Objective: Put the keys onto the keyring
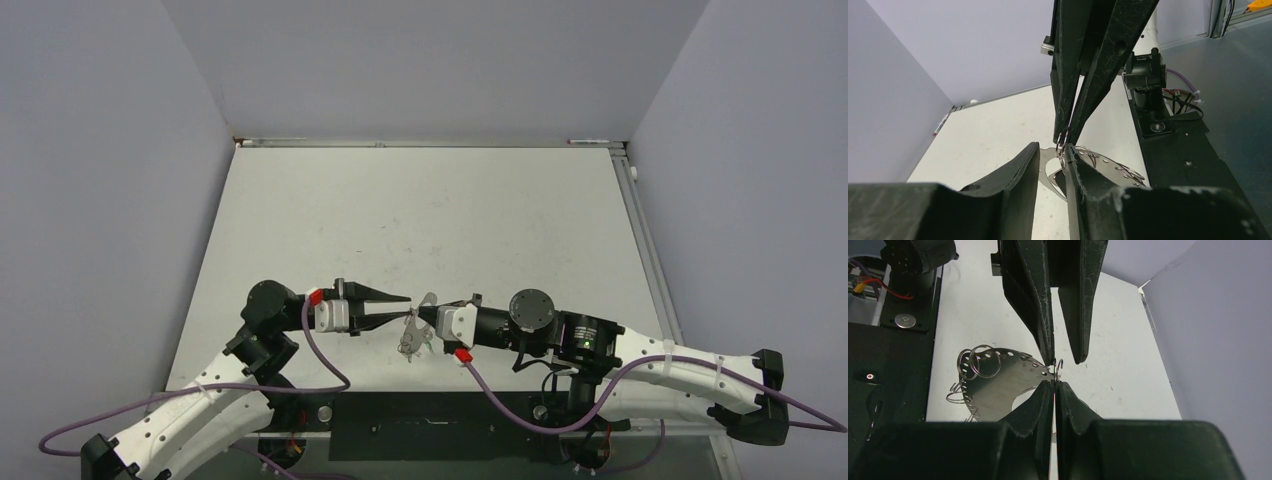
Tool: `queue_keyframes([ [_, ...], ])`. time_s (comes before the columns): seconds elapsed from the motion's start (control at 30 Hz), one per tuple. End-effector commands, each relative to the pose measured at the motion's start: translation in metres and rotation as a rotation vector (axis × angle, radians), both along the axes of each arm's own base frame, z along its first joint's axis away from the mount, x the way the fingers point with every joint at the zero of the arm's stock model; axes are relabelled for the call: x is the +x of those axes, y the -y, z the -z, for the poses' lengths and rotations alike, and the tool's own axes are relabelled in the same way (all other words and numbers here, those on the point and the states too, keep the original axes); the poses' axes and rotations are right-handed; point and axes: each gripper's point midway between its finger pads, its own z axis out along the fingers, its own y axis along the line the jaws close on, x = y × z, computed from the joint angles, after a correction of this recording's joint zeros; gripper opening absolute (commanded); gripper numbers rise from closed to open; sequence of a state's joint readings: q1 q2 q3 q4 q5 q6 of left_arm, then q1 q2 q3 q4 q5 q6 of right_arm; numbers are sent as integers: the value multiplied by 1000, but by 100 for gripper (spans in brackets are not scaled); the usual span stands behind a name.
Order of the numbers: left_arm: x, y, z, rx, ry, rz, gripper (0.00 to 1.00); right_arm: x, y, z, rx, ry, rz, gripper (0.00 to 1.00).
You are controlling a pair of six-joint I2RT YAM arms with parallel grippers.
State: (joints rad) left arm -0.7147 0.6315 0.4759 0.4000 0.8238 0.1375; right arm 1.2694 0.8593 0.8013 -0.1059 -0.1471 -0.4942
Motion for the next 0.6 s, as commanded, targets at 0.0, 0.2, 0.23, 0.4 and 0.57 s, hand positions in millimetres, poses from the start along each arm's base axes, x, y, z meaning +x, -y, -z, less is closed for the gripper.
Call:
queue_keyframes([
  [0.0,-5,1,-5,-8,26,24,20,-4,-2,-50,152,46,-27,5],
  [0.2,-5,1,-3,2,24,20,16,-7,-3,-50,154,43,-48,5],
  [0.23,-4,1,-4,1,24,16,16,-9,-3,-50,155,42,-54,5],
  [0.4,-2,0,-5,-2,27,-2,16,-11,-4,-50,156,39,-67,5],
  [0.57,-7,2,-1,14,32,35,16,-12,-5,-55,180,42,-77,5],
])
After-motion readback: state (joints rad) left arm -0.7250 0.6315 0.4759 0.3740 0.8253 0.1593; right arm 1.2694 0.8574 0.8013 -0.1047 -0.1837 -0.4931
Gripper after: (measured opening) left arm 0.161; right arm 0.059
